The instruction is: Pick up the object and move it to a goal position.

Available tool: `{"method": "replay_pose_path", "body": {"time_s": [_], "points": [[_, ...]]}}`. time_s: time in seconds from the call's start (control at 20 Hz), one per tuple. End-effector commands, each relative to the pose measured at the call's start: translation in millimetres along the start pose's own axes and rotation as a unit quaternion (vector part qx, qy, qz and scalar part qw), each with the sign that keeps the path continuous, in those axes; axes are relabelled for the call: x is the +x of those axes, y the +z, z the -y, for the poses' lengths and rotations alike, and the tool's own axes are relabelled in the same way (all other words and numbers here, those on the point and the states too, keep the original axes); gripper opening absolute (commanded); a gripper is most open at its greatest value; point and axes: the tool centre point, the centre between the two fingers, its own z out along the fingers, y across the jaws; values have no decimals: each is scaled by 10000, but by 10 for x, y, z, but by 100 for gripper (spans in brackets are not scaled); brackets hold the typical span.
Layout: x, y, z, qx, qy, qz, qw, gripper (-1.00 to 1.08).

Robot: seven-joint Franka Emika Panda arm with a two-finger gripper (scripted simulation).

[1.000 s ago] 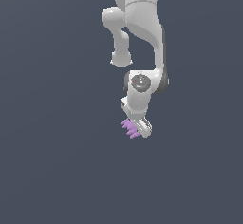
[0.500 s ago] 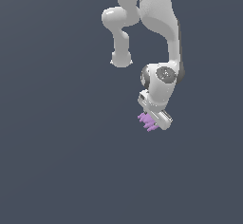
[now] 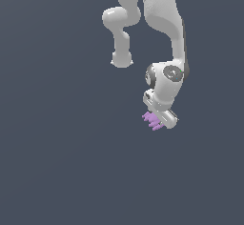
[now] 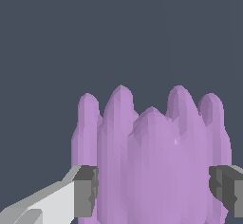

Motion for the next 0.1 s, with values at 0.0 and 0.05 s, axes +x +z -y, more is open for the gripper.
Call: {"method": "replay_pose_path", "body": {"time_s": [0.0,0.05], "points": [[35,4,-3,-1,9,-2,10000,-100],[39,5,-4,-1,9,-2,10000,-100]]}}
